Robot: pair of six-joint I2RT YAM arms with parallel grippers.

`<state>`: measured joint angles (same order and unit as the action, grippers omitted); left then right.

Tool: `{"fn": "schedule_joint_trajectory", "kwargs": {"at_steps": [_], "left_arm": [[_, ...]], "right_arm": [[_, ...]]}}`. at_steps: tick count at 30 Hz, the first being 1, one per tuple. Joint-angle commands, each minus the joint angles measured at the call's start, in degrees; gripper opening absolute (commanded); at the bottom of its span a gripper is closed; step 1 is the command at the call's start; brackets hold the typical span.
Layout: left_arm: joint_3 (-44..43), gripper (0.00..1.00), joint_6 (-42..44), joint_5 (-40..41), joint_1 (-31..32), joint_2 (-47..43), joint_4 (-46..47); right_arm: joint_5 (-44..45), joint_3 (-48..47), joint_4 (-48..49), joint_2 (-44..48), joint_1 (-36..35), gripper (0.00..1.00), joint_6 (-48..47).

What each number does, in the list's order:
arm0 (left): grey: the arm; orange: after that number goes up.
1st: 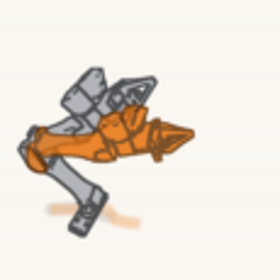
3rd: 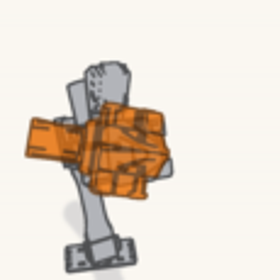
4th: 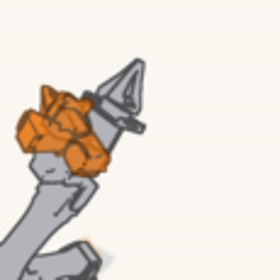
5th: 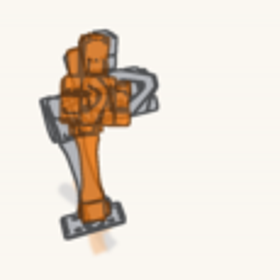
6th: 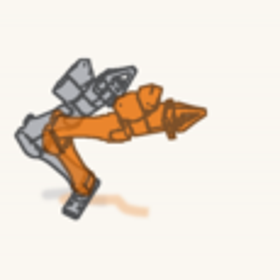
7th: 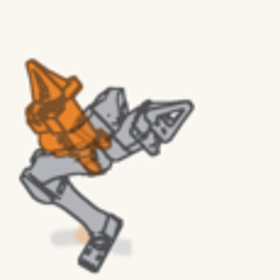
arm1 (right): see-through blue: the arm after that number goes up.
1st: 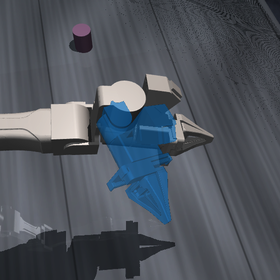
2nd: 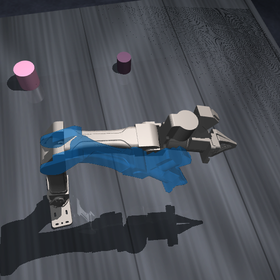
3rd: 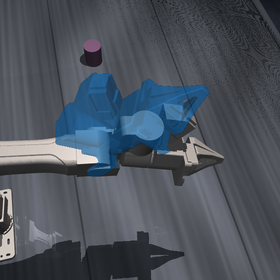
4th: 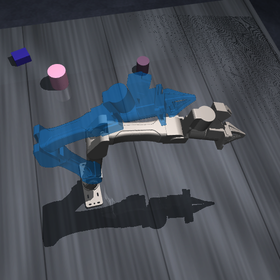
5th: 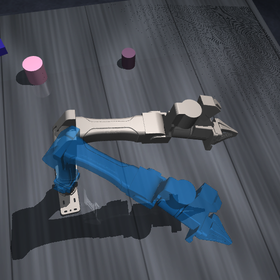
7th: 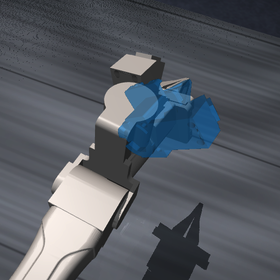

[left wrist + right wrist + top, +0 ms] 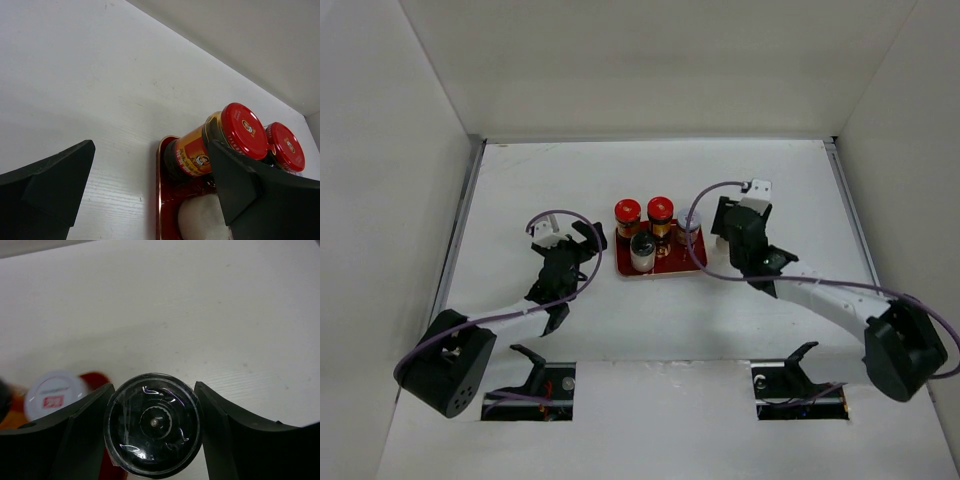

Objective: Organize the condiment bottles

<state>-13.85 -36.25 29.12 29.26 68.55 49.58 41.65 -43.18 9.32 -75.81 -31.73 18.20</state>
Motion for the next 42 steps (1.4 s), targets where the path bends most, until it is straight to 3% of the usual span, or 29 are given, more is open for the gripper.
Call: {"fn": "schedule_joint_trajectory", "kwargs": {"at_steps": [1, 8, 17, 28, 31, 33, 34, 42], "left_arm": [[-1.18, 1.00, -0.14, 0.15, -0.39, 0.88, 2.10], [-0.83, 1.00, -0.05, 1.29, -0.56, 0.18, 2.27], [0.22, 1.00, 0.13, 4.62, -0.91, -1.84, 1.92], [0.31, 1.00, 0.04, 4.89, -0.56, -2.38, 1.92], [-0.04, 1.00, -0.05, 4.54, -0.48, -1.93, 1.83], [-0.39, 1.00, 0.04, 4.89, 0.14, -2.46, 1.48], [-0.83, 1.00, 0.13, 5.32, 0.14, -2.37, 1.05], [-7.94, 1.00, -0.14, 13.76, 0.49, -6.67, -15.99]], "right_arm": [[4.93, 1.69, 3.60, 7.68, -6.18, 0.59, -0.97], [3.27, -1.99, 4.47, 6.48, -16.56, 0.60, 0.52], [-3.41, -8.93, 13.70, -5.03, -16.83, 0.60, 0.18], [-2.71, -5.78, 17.66, -13.84, -17.36, 0.62, 2.55], [-2.89, -4.46, 18.36, -13.93, -17.36, 0.72, 2.28], [-2.71, -3.58, 18.28, -12.35, -17.36, 0.87, 2.46], [-2.80, -3.06, 18.28, -11.04, -17.45, 1.00, 2.37], [-0.26, 2.12, 16.87, 3.54, -17.98, 1.00, 0.00]]}}
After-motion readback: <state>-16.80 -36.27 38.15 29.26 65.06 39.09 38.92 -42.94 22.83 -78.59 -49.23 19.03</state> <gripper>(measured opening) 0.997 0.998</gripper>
